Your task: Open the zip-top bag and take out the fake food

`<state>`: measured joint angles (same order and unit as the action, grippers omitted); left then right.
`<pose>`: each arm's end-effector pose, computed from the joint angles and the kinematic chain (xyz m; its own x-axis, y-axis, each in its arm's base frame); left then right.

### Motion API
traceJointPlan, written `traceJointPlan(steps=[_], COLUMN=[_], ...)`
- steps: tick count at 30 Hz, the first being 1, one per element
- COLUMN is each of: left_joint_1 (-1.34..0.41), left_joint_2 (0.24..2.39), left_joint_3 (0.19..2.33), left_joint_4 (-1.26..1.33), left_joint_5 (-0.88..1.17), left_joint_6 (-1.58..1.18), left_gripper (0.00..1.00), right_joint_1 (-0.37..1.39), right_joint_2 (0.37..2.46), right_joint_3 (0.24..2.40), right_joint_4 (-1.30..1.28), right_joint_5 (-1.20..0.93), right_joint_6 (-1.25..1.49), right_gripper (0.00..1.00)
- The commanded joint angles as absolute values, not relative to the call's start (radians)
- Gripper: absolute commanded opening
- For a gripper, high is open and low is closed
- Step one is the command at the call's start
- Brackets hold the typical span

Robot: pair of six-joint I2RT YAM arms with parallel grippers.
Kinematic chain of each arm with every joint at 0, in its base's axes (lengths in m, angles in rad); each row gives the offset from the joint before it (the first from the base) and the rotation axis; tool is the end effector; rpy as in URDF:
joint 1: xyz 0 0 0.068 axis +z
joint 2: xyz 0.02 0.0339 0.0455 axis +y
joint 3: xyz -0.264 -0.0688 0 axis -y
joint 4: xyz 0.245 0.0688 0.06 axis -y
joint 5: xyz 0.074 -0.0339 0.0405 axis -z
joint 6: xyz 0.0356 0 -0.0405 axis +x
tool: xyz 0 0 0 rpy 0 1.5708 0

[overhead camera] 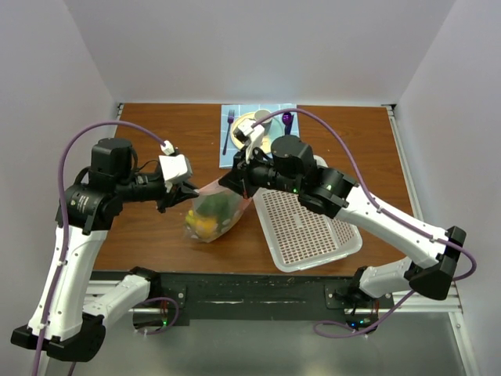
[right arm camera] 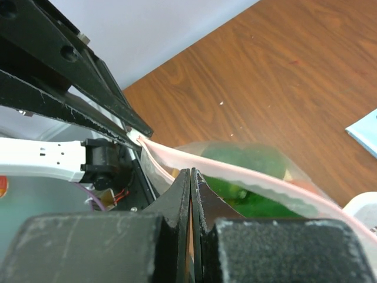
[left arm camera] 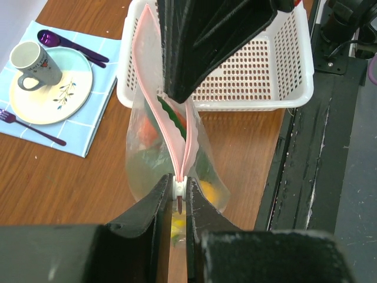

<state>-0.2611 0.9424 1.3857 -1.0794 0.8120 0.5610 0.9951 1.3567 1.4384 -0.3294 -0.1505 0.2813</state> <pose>0.1282 -0.0610 0.4278 -0.0914 0.4033 -0.9105 0.9333 0.3537 0.0630 0.1638 0.2621 0.4245 -0.3804 -0.0820 -0.9212 -0.8357 0.4571 0.3044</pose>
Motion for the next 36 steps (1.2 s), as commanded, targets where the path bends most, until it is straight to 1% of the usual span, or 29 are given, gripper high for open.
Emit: traceJointPlan(steps=[1,12,13,15,16,17,18,19,20,21,22,24,28,31,33,35,36], left_joint_1=[-0.255,-0.255,-0.255,-0.255,-0.253,-0.256,-0.255,-0.255,-0.255,-0.255,-0.255,-0.255,-0.255,-0.255,-0.255,-0.255,-0.253], left_joint_2=[0.940,0.930,0.927,0.927,0.927,0.925,0.923,0.922,0.917,0.916,0.908,0.891,0.864,0.856,0.870,0.896,0.926], left_joint_3=[1.424,1.420,1.419,1.416,1.411,1.407,1.404,1.396,1.391,1.388,1.378,1.358,1.290,1.256,1.180,1.112,1.038], left_joint_4=[-1.054,-1.058,-1.058,-1.057,-1.057,-1.057,-1.058,-1.060,-1.052,-1.043,-1.032,-0.982,-0.875,-0.780,-0.713,-0.692,-0.683], left_joint_5=[0.841,0.851,0.853,0.867,0.873,0.894,0.905,0.914,0.920,0.917,0.910,0.861,0.715,0.541,0.471,0.416,0.410], left_joint_6=[0.552,0.554,0.554,0.552,0.548,0.546,0.546,0.543,0.537,0.529,0.511,0.489,0.450,0.427,0.416,0.423,0.423], left_gripper=[0.00,0.00,0.00,0.00,0.00,0.15,0.27,0.38,0.55,0.60,0.63,0.65,0.68,0.70,0.70,0.69,0.69], right_joint_1=[1.003,1.003,1.005,1.005,1.005,1.006,1.006,1.006,1.009,1.011,1.014,1.022,1.051,1.101,1.127,1.172,1.189], right_joint_2=[1.330,1.319,1.315,1.305,1.304,1.302,1.302,1.305,1.307,1.307,1.305,1.304,1.296,1.295,1.293,1.292,1.290], right_joint_3=[1.399,1.287,1.275,1.243,1.232,1.223,1.206,1.197,1.186,1.158,1.146,1.109,1.065,1.039,1.008,0.968,0.953], right_joint_4=[-0.316,-0.287,-0.284,-0.276,-0.272,-0.273,-0.276,-0.278,-0.275,-0.269,-0.264,-0.250,-0.236,-0.236,-0.215,-0.171,-0.155], right_joint_5=[-0.176,-0.178,-0.178,-0.190,-0.190,-0.186,-0.180,-0.173,-0.163,-0.157,-0.146,-0.126,-0.104,-0.072,-0.058,-0.031,-0.019], right_joint_6=[0.327,0.388,0.405,0.417,0.419,0.419,0.417,0.414,0.411,0.400,0.397,0.379,0.350,0.347,0.341,0.328,0.310], right_gripper=[0.00,0.00,0.01,0.09,0.19,0.25,0.33,0.50,0.53,0.55,0.60,0.64,0.65,0.66,0.68,0.77,0.84])
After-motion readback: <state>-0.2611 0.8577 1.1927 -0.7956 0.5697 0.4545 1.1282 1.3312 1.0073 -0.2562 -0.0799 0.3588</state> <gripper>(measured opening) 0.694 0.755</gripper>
